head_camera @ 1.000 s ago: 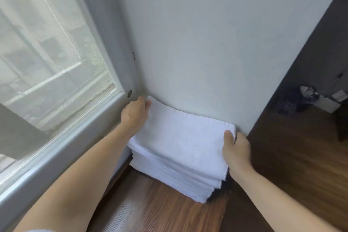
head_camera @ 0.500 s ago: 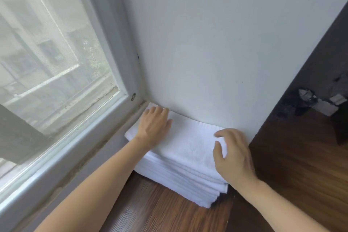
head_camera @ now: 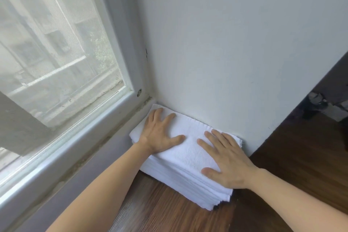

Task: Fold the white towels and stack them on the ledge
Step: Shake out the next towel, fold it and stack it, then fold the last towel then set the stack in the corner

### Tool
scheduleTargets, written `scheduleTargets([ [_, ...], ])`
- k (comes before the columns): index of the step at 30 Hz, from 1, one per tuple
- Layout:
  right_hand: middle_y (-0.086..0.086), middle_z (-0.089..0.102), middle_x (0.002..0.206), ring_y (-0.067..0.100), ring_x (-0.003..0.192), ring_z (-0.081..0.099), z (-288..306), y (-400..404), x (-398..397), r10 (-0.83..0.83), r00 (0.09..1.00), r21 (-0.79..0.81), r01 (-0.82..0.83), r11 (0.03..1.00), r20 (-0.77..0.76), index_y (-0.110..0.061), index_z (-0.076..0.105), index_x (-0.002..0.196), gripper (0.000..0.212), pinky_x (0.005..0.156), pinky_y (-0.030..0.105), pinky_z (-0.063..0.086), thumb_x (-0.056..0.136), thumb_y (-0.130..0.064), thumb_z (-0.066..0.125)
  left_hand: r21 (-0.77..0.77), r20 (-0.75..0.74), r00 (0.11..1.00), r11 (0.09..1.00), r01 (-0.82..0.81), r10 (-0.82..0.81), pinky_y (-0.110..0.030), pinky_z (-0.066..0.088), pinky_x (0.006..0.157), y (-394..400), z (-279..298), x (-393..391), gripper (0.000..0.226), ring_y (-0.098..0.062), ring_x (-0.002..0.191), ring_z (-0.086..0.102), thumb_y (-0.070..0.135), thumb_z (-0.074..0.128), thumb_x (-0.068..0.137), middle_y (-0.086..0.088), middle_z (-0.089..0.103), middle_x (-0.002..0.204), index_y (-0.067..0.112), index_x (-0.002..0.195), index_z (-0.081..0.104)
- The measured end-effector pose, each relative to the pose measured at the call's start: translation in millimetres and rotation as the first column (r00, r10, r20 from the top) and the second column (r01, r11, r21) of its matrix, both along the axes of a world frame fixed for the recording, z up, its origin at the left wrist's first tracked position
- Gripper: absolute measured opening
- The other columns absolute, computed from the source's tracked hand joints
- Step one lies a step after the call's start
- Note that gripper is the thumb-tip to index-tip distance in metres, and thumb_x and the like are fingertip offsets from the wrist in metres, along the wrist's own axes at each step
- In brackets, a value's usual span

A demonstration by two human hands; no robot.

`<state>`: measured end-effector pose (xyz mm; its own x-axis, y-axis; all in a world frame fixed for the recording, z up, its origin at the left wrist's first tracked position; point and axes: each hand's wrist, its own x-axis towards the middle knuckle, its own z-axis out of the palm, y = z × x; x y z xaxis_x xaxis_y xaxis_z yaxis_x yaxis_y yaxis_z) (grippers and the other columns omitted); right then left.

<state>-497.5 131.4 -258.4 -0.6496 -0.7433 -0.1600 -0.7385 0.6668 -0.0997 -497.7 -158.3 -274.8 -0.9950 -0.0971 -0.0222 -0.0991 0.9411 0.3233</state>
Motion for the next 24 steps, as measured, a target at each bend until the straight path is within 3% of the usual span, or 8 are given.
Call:
scheduleTargets([
  [6,-0.004,-0.028,0.167,0.017,0.150,-0.036,-0.8,-0.1,7.5,0.008,0.998,-0.011,-0.007,1.000,0.056,-0.038,-0.013,0.162,0.109,0.123,0.043,-0.017,0.071,-0.097,0.003,-0.076,0.157,0.987,0.995,0.058,-0.046,-0.053,-0.004,0.126,-5.0,0.8,9.3,0.120,-0.029,0.156,-0.012,0.104,0.036,0.062,-0.004,-0.009,0.170,0.045,0.160,0.001],
  [11,0.004,-0.004,0.173,0.025,0.158,-0.013,-22.7,-5.0,-3.4,-0.008,1.000,-0.015,0.008,1.000,0.006,-0.031,0.003,0.165,0.107,0.125,0.050,-0.001,0.079,-0.095,0.012,-0.073,0.166,0.985,0.995,0.067,-0.054,-0.051,-0.002,0.126,-8.1,-10.4,-2.8,0.118,-0.029,0.156,-0.010,0.105,0.033,0.063,-0.002,-0.008,0.170,0.046,0.160,0.000],
  [16,0.003,-0.014,0.171,0.025,0.156,-0.020,-2.3,-8.7,-2.5,0.000,0.999,0.084,-0.004,0.996,0.042,-0.033,-0.009,0.163,0.107,0.126,0.046,-0.009,0.076,-0.095,0.004,-0.142,0.187,0.980,0.985,0.095,-0.067,-0.051,0.002,0.126,-3.8,3.6,0.0,0.116,-0.030,0.156,-0.005,0.104,0.025,0.066,-0.005,-0.005,0.170,0.041,0.160,0.000],
  [18,0.003,-0.008,0.171,0.026,0.157,-0.013,20.8,-12.2,-2.7,-0.006,0.995,0.123,-0.006,0.992,0.098,-0.033,-0.003,0.163,0.102,0.126,0.046,-0.005,0.083,-0.092,0.018,-0.199,0.212,0.976,0.976,0.086,-0.043,-0.052,0.006,0.125,3.5,17.9,6.8,0.116,-0.031,0.155,0.002,0.102,0.022,0.068,-0.006,-0.001,0.169,0.036,0.161,0.003],
  [20,0.005,0.009,0.170,0.027,0.156,0.004,40.5,-16.4,-4.4,-0.009,0.995,0.124,-0.003,0.992,0.099,-0.031,0.014,0.162,0.092,0.126,0.047,0.008,0.089,-0.084,0.031,-0.222,0.224,0.975,0.974,0.052,-0.001,-0.052,0.011,0.125,11.7,33.9,17.2,0.111,-0.030,0.154,0.011,0.098,0.024,0.074,-0.007,0.006,0.169,0.030,0.161,0.010],
  [22,0.007,0.028,0.162,0.028,0.150,0.022,55.4,-21.0,-2.1,0.001,1.000,0.084,-0.003,0.996,0.028,-0.026,0.031,0.156,0.077,0.119,0.048,0.022,0.095,-0.074,0.033,-0.242,0.211,0.977,0.970,0.029,0.023,-0.049,0.025,0.120,18.8,48.1,32.7,0.099,-0.028,0.149,0.025,0.089,0.027,0.084,-0.004,0.024,0.163,0.024,0.158,0.022],
  [24,0.007,0.040,0.154,0.030,0.140,0.036,68.3,-27.3,5.5,0.017,0.999,0.040,-0.016,0.999,-0.029,-0.022,0.038,0.151,0.065,0.112,0.049,0.031,0.100,-0.063,0.035,-0.269,0.143,0.989,0.963,-0.006,0.046,-0.046,0.042,0.105,24.7,61.3,54.0,0.084,-0.027,0.135,0.046,0.080,0.030,0.091,0.000,0.046,0.144,0.020,0.149,0.036],
])
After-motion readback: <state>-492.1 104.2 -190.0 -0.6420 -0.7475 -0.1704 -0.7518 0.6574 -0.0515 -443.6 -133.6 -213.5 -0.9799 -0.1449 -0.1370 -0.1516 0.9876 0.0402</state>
